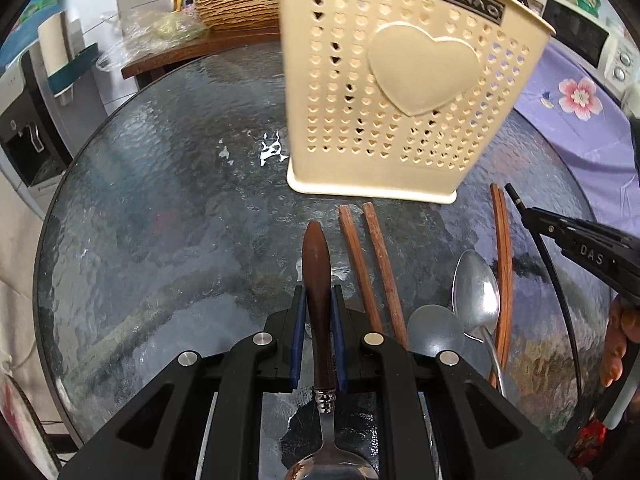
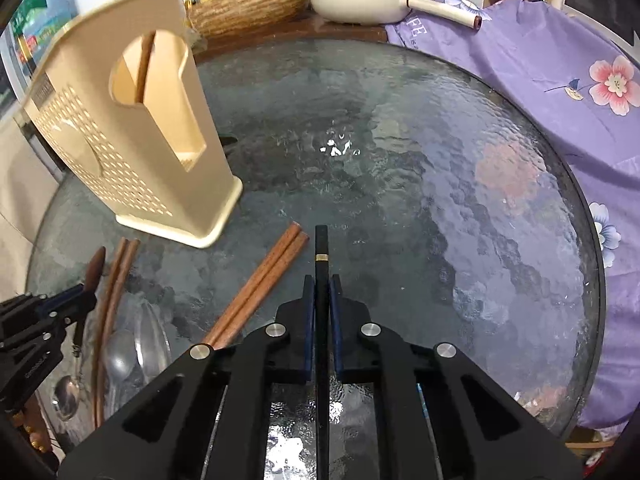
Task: Organize utensils
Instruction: 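Lift the spoon and black chopstick and carry both over the holder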
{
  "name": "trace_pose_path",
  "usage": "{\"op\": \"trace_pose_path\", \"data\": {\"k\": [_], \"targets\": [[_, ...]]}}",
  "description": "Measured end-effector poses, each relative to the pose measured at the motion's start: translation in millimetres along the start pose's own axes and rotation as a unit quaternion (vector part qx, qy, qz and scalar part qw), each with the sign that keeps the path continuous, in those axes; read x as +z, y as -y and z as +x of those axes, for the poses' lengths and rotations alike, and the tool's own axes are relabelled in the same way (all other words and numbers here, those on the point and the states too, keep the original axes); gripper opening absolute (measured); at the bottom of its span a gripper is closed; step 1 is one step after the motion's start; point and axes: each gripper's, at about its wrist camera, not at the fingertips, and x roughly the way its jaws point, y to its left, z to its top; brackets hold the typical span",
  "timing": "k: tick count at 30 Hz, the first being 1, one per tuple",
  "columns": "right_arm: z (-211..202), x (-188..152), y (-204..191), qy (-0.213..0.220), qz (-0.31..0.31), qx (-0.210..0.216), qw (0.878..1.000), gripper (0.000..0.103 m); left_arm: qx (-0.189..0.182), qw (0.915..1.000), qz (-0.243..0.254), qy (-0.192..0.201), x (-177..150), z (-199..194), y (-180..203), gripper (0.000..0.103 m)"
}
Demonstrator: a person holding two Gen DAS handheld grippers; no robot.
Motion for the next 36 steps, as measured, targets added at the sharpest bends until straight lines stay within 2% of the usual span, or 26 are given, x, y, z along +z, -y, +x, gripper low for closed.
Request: {"op": "trace_pose_path", "data": {"k": [7,12,15,25,36], "targets": [[-39.5,3.1,6.0,0.054,0.008,0.052,0.997,0.008,-0.024,0.9981,-0.025,0.051,4.1,-36.1,-13.0,0.012],[-82.4,3.9,1.2,0.106,-0.001,0.088,0.990,0.008,-0.020,0.9943,-0.016,0.104,4.4,-71.0,-9.2,0.012],[-102.1,3.8,-1.3,0.128,-0.008,0.101,0.987,0.008,-0.026,0.9921,-0.013,0.122,1.4,-87.6,-7.7,0.012],[-160.4,-12.4,-10.4,0.170,-0.065,0.130,0.975,0.008,-0.036,0.9882,-0.008,0.149,-10.7,-115.2,-6.0,0.012],[-189.2,-17.5,-8.7,0.190,-0.077,0.132,0.970,0.008,-0.041,0.9850,-0.007,0.168,-10.8,-133.9,-5.4,0.011]]}}
